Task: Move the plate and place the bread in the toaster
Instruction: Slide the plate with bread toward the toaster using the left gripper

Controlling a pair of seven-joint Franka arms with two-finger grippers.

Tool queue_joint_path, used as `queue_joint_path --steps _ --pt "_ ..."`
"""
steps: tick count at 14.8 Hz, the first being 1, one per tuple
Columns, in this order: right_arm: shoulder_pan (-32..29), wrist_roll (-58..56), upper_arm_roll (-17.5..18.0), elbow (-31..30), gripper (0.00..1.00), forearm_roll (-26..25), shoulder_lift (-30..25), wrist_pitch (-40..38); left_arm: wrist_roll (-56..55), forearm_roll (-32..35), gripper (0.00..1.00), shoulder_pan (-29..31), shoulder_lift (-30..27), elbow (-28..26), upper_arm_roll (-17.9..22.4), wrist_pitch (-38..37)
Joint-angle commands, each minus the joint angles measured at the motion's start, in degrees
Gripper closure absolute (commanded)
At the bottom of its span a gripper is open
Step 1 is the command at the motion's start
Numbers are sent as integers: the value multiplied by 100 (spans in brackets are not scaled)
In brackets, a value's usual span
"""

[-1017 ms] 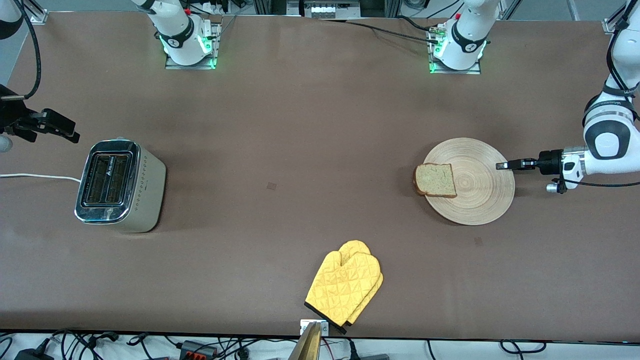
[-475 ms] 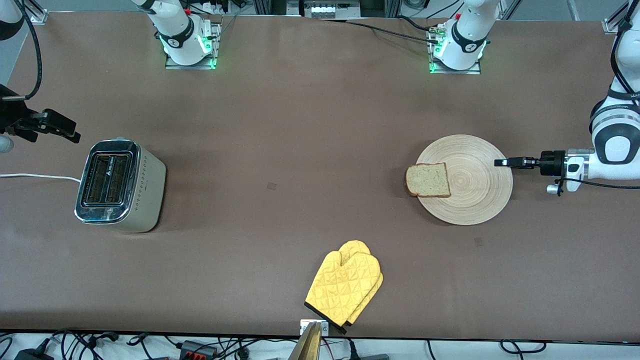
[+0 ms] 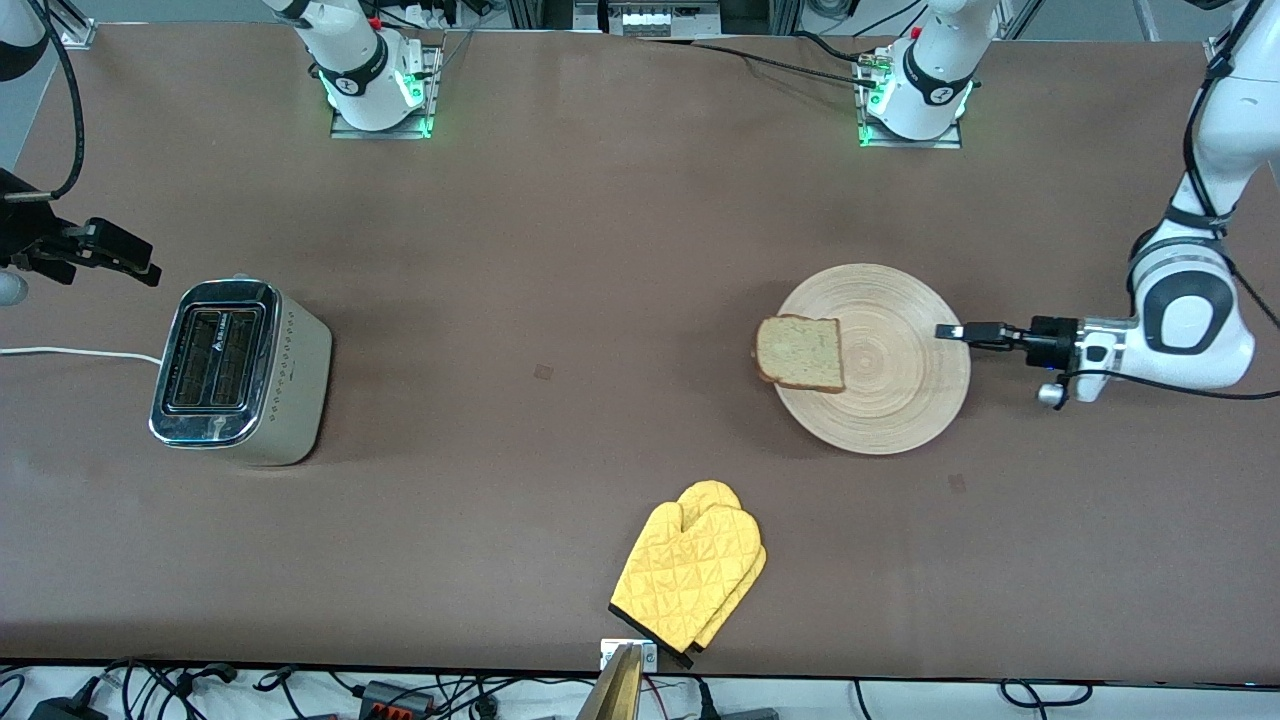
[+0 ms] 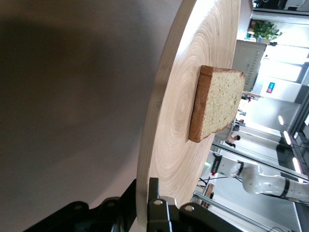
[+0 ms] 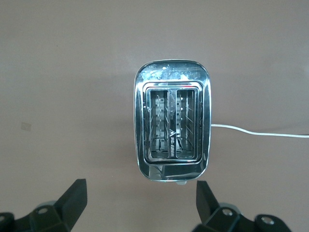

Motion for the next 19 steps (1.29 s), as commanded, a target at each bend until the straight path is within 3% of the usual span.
queue_joint_path --steps 1,7,10,19 --pt "-54 -74 49 -191 0 -75 -182 54 -248 -505 100 -502 89 161 -38 -221" --pt "-54 -74 49 -252 0 -75 -182 81 -266 -1517 100 -1837 247 284 -38 -143" --pt "-62 -74 23 -279 0 -75 -182 107 -275 -2254 100 -2488 335 319 -29 374" --pt "-62 -74 23 -296 0 -75 -182 116 -213 -3144 100 -3720 800 583 -20 1676"
